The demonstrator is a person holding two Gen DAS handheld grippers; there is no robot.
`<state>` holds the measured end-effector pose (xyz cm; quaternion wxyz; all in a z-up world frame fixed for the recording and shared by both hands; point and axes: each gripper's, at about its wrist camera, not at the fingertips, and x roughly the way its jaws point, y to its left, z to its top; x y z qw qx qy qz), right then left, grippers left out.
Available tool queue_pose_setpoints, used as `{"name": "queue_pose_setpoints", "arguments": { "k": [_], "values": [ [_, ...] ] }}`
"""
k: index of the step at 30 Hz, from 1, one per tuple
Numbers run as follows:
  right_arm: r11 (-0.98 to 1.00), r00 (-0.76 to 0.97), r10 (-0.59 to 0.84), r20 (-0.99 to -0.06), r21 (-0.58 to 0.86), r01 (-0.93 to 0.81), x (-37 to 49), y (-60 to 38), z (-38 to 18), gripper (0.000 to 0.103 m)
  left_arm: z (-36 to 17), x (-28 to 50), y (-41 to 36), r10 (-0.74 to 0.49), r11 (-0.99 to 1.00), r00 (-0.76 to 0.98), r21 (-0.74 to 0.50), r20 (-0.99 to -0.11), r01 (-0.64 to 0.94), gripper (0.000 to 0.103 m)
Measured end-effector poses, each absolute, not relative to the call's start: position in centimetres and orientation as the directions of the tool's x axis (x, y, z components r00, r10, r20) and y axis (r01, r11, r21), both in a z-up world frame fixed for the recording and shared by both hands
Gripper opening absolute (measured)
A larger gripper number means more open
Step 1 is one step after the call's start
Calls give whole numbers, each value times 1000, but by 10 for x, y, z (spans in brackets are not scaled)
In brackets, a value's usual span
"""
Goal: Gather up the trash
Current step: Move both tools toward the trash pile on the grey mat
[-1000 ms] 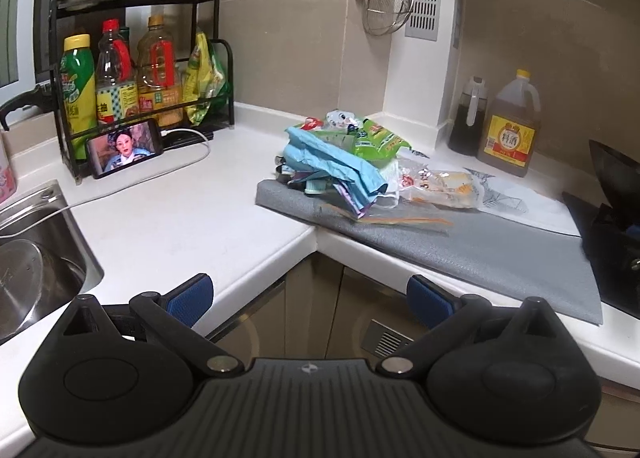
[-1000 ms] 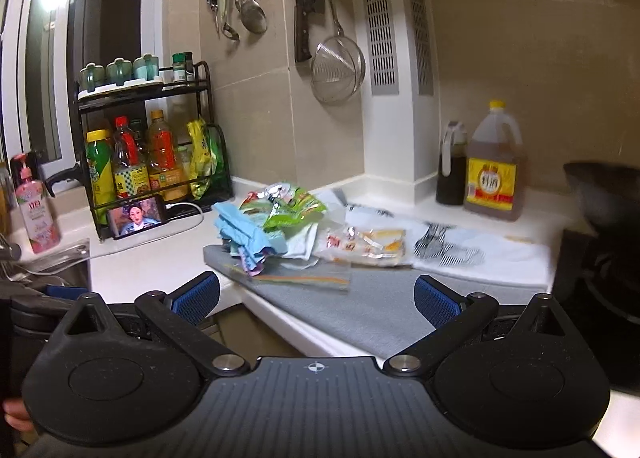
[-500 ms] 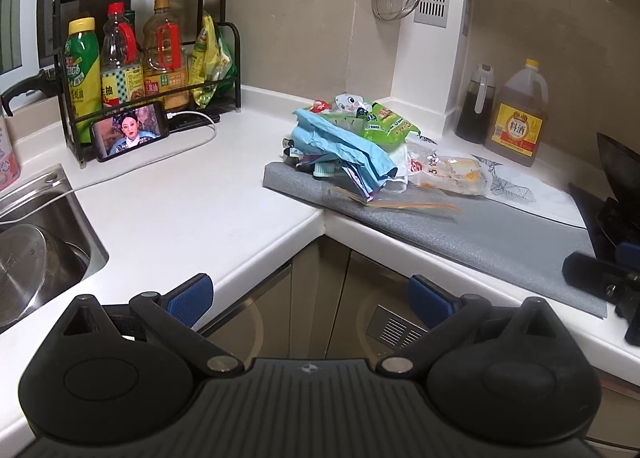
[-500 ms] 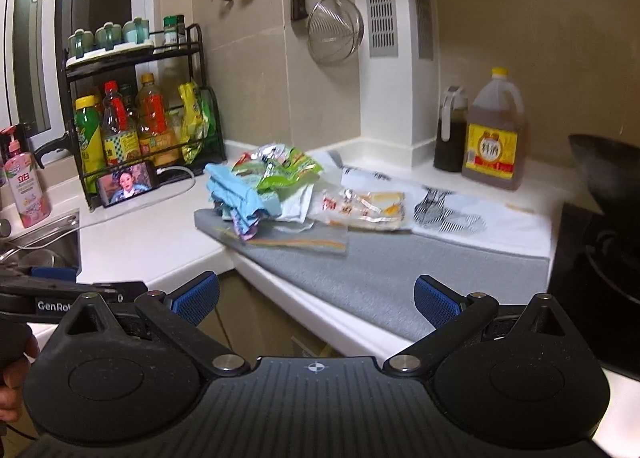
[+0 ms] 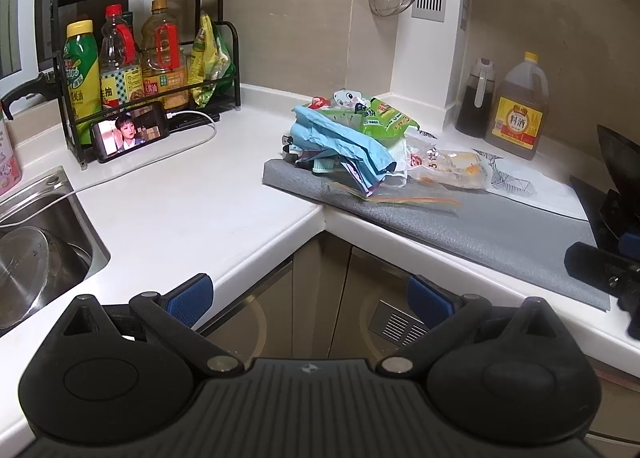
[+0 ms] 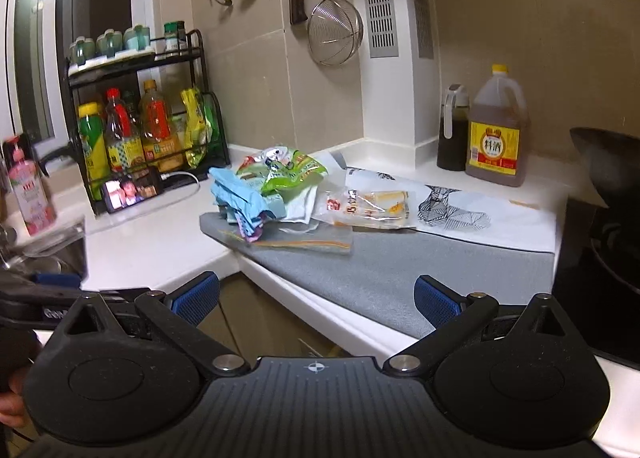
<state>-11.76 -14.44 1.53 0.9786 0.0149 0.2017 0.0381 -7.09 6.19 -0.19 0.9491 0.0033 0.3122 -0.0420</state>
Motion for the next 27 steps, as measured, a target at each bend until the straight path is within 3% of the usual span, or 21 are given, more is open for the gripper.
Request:
{"name": "queue_pose_setpoints", "arguments": {
  "k": [3,8,17,27],
  "values": [
    [998,926,68,-371,10,-69,-120,-141,14,103,-3,-70,61,-77,996,800,-18,-596,82,103],
    [987,900,142,-411,131,-96,-113,-151,14,103,-4,-70,59,-66,997,801,0,-595,81,103],
    [998,920,12,-392,-59,-38,-114,-142,10,103,-5,-71,51,-46,995,800,43,-599,89,103],
    [1000,878,19,-478,16,-13,-65,-178,-1,103,-13,-69,39,-43,989,786,84,-617,120,103]
  ]
}}
